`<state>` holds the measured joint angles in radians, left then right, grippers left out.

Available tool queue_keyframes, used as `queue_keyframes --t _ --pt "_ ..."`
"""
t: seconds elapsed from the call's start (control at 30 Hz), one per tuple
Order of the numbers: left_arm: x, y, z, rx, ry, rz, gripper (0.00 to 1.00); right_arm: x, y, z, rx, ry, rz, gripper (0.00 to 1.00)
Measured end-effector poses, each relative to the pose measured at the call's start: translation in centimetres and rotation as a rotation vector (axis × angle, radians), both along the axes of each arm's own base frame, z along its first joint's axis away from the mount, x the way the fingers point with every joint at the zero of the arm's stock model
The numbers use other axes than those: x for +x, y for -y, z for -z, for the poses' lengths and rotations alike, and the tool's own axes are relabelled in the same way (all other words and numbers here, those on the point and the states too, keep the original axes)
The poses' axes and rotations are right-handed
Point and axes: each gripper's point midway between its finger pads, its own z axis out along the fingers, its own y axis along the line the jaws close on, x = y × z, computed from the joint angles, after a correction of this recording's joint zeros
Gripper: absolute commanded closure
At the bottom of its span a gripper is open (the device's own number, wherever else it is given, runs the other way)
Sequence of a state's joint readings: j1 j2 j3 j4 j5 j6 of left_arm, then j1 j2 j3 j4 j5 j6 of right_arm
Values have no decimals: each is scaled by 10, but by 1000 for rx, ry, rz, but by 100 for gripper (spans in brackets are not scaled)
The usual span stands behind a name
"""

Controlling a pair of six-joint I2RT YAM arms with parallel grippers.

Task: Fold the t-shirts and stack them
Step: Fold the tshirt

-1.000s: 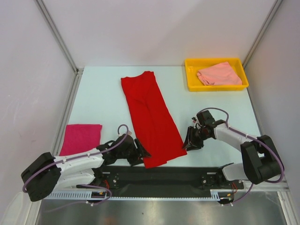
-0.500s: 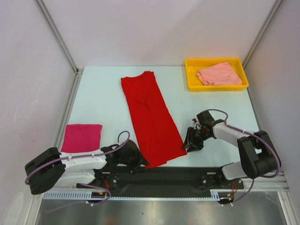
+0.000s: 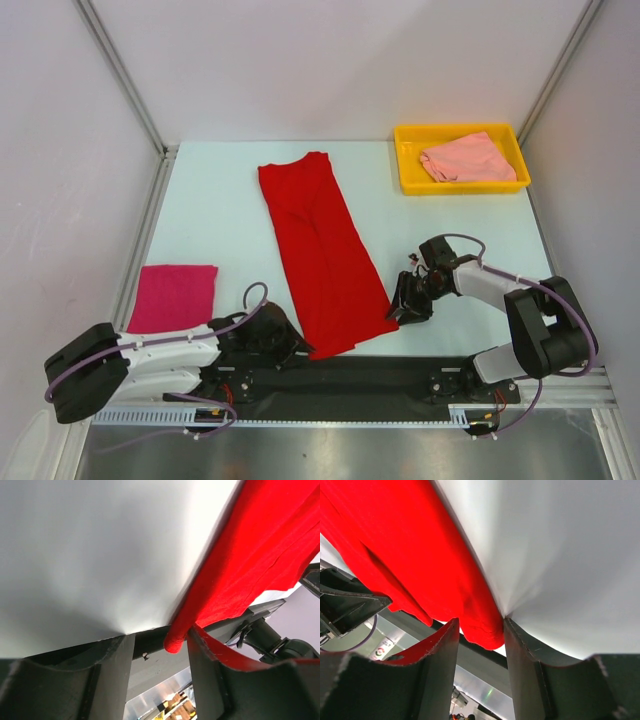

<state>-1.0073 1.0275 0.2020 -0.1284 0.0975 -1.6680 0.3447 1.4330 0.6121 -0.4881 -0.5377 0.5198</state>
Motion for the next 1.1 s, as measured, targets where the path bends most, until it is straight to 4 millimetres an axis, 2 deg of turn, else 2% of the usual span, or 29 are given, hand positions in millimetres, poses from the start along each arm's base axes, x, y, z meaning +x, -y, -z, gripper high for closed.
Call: queue_keyframes --t 0.1,0.2,0.27,0.33,0.43,0.47,0.5,0.57,0.73,0.9,1.03,1.1 --pt "-1 -1 2 0 -5 -2 60 0 0 0 2 -1 0 55" --pt "0 2 -2 -19 4 -4 76 -1 0 1 1 -1 0 59" --pt "2 4 -5 -33 15 -3 82 -1 0 2 1 -3 0 61" --pt "3 4 -7 -37 28 -3 93 -2 0 2 0 -5 0 67" --pt "6 3 -10 -38 55 -4 99 -2 0 4 -2 -7 -1 78" --pt "9 2 -11 -37 72 -14 100 -2 0 6 -4 -5 -3 82" --pt "12 2 -13 -37 87 -24 100 -3 -1 6 -3 -3 -7 92" --pt "16 1 -15 -37 107 -36 100 -5 -4 8 -2 1 -21 100" --pt "17 -5 -14 -17 115 -49 100 -17 -11 3 12 21 -44 100" --pt "17 -9 -19 -8 132 -46 100 -30 -13 -15 43 59 -36 100" --pt "36 -6 -43 -15 183 -66 100 -15 -18 -37 66 101 -27 100" --pt "57 -7 -61 -27 219 -109 99 7 -25 -50 69 114 -32 100"
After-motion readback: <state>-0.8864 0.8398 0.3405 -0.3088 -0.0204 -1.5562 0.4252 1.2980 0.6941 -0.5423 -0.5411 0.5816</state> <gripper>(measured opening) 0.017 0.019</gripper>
